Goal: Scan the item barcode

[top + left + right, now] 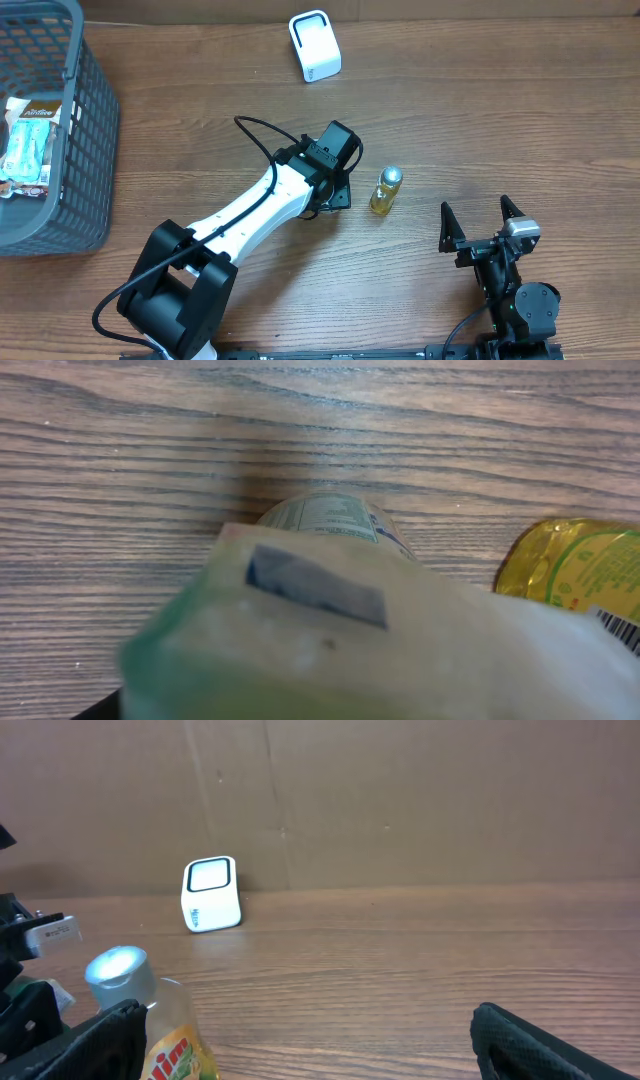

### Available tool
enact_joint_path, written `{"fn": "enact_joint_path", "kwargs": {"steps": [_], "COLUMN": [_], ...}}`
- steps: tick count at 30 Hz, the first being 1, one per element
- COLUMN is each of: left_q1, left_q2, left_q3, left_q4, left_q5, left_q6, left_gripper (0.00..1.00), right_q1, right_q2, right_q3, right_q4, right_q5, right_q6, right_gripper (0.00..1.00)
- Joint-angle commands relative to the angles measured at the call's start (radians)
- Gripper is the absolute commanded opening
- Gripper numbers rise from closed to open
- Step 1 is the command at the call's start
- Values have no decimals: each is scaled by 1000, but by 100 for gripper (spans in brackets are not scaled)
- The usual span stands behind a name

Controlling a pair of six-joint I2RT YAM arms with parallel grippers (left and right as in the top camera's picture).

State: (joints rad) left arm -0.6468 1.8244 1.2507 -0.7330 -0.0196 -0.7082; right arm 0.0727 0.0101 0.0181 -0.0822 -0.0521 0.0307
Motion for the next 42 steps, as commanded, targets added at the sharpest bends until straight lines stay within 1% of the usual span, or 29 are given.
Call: {"fn": "enact_joint_path", "kwargs": {"steps": [1,3,6,8,9,10,11,12,14,21,27,32,33,34,36,37,42], "left_q1": [-8,-8,-8,-8,-7,-7,-7,-7,-7,3,54,120,130,141,157,163,161], "left_q2": [32,32,30,29,29,29,29,29,29,29,29,29,29,29,29,29,41], "left_q3": [-2,4,24,47,61,73,88,100,127,252,358,361,360,357,350,344,313], "left_q4": [2,1,-3,-22,-32,-42,-56,-67,-93,-206,-336,-383,-389,-394,-396,-394,-369], "left_q5": [24,41,72,72,72,71,70,68,64,64,69,177,200,226,275,296,309], "left_q6": [-21,-18,10,14,28,41,52,58,61,157,220,301,319,343,383,397,397], "left_gripper": [56,59,68,72,76,91,100,100,100,100,99,100,92,82,70,67,64], "right_q1": [4,4,4,4,4,4,4,4,4,4,4,4,4,4,4,4,4], "right_q2": [-7,-7,-7,-7,-7,-7,-7,-7,-7,-7,-7,-7,-7,-7,-7,-7,-7], "right_q3": [-10,-10,-10,-10,-10,-10,-10,-10,-10,-10,-10,-10,-10,-10,-10,-10,-10], "right_q4": [4,4,4,4,4,4,4,4,4,4,4,4,4,4,4,4,4], "right_q5": [2,2,2,2,2,2,2,2,2,2,2,2,2,2,2,2,2], "right_q6": [7,7,7,7,7,7,7,7,7,7,7,7,7,7,7,7,7], "right_gripper": [100,100,100,100,100,100,100,100,100,100,100,100,100,100,100,100,100]}}
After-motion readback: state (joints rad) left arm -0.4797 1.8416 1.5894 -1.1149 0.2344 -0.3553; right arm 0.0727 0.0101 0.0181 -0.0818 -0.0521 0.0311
